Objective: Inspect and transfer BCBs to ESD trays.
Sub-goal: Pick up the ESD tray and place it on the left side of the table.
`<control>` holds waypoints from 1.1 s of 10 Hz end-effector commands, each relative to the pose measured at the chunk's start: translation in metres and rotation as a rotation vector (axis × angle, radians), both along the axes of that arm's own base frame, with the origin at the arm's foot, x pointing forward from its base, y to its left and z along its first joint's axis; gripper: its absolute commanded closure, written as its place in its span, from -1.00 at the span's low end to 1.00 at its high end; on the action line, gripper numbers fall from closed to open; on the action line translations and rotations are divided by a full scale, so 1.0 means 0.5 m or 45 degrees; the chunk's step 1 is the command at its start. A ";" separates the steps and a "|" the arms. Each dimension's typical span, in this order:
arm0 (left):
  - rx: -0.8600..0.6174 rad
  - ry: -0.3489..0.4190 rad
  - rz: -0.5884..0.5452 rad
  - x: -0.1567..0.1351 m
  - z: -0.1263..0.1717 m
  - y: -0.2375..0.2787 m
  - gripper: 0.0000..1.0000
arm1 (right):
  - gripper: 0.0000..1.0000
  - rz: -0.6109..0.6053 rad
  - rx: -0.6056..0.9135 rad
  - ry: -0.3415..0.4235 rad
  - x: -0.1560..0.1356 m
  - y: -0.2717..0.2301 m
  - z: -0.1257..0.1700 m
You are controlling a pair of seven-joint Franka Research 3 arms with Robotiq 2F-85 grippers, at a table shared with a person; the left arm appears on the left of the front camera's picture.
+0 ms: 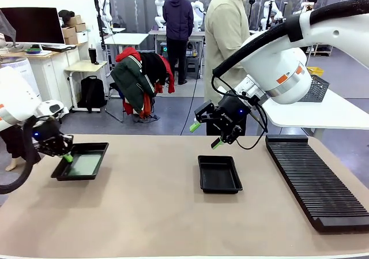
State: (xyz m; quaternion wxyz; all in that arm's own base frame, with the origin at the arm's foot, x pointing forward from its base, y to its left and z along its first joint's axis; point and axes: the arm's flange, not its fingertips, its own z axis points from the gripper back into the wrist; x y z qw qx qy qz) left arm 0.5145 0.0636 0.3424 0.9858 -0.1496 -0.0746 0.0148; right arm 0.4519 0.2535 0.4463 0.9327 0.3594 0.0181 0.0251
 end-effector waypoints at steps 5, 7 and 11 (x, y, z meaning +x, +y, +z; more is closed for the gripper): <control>0.057 -0.011 -0.017 0.007 -0.030 0.129 0.95 | -1.00 -0.010 -0.011 0.002 0.003 0.003 -0.002; 0.056 -0.027 -0.015 0.005 -0.050 0.131 0.95 | -1.00 -0.010 -0.011 0.002 0.003 0.003 -0.002; 0.050 -0.015 0.021 -0.012 -0.078 0.126 0.95 | -1.00 -0.010 -0.011 0.002 0.003 0.003 -0.002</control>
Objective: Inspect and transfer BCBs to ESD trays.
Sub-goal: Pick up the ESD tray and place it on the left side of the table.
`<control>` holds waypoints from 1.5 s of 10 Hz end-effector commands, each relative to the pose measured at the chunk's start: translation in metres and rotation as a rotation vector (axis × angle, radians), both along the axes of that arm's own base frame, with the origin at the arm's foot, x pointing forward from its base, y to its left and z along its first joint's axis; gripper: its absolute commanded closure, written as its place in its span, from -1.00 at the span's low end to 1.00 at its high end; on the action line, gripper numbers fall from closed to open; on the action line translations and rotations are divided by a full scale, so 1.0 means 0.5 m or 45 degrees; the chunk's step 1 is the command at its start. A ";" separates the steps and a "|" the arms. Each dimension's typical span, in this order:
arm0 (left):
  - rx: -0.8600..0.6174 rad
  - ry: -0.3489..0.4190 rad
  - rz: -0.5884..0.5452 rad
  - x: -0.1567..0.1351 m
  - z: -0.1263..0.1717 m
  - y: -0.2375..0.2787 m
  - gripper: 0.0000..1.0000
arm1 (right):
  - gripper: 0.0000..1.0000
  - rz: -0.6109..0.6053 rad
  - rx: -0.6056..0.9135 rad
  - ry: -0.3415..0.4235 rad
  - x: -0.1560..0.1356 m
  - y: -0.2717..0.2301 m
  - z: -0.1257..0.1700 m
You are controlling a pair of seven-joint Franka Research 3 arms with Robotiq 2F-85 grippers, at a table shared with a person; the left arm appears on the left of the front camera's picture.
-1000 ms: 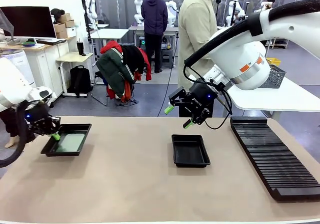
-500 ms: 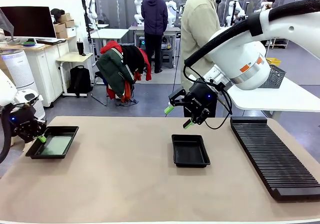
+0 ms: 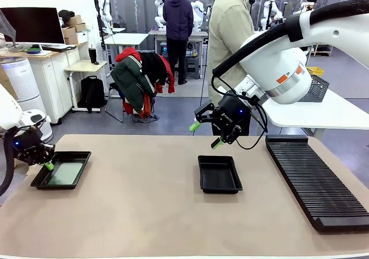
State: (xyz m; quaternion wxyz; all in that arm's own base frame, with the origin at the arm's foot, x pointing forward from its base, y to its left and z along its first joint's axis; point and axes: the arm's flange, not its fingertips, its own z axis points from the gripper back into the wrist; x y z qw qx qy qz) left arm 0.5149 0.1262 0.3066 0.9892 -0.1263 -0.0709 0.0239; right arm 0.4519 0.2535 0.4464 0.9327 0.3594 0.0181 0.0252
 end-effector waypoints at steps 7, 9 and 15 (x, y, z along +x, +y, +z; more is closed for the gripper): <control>-0.001 0.011 0.001 -0.007 -0.010 -0.004 0.95 | -1.00 -0.010 -0.011 0.002 0.003 0.003 -0.002; -0.001 0.011 0.001 -0.007 -0.010 -0.004 0.95 | -1.00 -0.010 -0.011 0.002 0.003 0.003 -0.002; -0.001 0.011 0.001 -0.007 -0.010 -0.004 0.95 | -1.00 -0.010 -0.011 0.002 0.003 0.003 -0.002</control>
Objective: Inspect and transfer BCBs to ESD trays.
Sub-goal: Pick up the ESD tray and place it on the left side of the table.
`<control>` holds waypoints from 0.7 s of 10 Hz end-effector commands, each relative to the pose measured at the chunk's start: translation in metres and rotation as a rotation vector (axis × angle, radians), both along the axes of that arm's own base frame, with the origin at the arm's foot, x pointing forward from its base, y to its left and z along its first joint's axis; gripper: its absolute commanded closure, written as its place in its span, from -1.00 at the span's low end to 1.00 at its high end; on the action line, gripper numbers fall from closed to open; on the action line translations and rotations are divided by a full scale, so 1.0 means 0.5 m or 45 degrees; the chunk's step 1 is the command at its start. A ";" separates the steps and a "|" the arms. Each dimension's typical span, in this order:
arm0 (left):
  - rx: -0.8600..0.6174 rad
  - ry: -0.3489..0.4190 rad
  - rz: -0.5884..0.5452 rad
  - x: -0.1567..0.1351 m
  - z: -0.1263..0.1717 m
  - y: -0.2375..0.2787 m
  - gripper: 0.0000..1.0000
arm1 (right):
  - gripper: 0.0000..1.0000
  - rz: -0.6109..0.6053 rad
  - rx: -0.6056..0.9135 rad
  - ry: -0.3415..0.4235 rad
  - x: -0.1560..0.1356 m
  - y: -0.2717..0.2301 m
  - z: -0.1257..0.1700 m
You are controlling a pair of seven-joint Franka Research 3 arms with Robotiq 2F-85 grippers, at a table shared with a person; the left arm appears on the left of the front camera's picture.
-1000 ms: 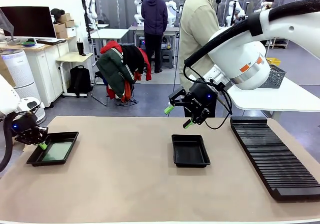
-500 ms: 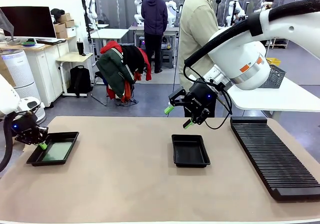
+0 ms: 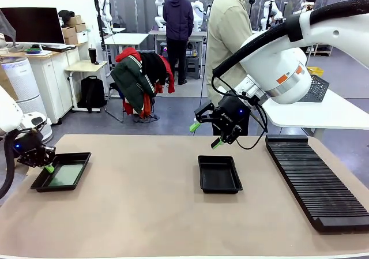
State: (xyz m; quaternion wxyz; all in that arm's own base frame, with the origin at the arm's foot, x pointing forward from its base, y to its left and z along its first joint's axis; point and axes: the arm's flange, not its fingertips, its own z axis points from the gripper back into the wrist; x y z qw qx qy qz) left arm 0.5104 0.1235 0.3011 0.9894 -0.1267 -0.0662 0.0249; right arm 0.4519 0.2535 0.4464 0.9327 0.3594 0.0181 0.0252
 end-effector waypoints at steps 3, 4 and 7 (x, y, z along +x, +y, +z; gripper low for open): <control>0.043 0.005 -0.015 -0.015 0.013 -0.012 -0.90 | -1.00 -0.010 -0.011 0.002 0.003 0.003 -0.002; 0.053 0.006 -0.020 -0.021 0.020 -0.018 -1.00 | -1.00 -0.010 -0.011 0.002 0.003 0.003 -0.002; 0.131 0.024 -0.042 -0.032 0.064 -0.047 -0.80 | -1.00 -0.010 -0.011 0.002 0.003 0.003 -0.002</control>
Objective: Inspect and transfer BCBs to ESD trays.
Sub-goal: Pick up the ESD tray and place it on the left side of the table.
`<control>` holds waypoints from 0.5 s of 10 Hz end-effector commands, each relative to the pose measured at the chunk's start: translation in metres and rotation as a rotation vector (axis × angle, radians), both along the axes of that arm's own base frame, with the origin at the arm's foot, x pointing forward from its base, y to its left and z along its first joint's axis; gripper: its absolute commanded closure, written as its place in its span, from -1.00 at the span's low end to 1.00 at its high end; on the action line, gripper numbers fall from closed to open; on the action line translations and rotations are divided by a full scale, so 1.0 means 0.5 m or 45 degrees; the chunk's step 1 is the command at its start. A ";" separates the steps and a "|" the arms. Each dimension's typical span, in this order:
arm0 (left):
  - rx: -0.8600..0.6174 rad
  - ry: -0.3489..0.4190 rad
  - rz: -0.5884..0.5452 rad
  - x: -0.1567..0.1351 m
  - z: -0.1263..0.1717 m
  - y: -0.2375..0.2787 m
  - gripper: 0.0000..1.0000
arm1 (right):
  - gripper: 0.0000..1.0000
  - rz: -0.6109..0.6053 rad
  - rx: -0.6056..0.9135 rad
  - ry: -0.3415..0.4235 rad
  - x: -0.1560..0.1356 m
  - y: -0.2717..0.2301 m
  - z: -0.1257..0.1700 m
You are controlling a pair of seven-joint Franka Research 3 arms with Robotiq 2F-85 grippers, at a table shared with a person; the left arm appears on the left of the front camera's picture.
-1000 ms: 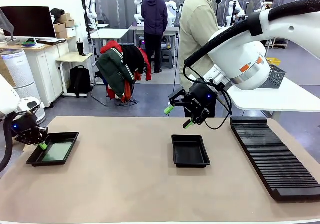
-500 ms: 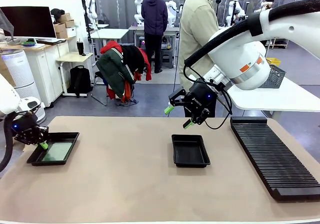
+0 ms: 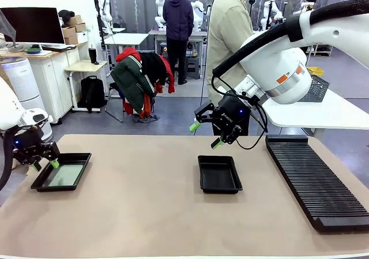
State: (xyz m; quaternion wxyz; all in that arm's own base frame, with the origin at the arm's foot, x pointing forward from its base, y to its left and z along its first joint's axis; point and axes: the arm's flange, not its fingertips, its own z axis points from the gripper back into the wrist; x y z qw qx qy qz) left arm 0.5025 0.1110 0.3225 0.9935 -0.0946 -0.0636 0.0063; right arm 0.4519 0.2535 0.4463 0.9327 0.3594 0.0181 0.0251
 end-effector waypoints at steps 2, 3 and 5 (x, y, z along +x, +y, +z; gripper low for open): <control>0.153 0.049 -0.015 -0.022 0.071 -0.058 -1.00 | -1.00 -0.010 -0.011 0.002 0.003 0.003 -0.002; 0.169 0.057 -0.008 -0.027 0.094 -0.074 -1.00 | -1.00 -0.010 -0.011 0.002 0.003 0.003 -0.002; 0.208 0.108 -0.047 -0.036 0.144 -0.086 -1.00 | -1.00 -0.010 -0.011 0.002 0.003 0.003 -0.002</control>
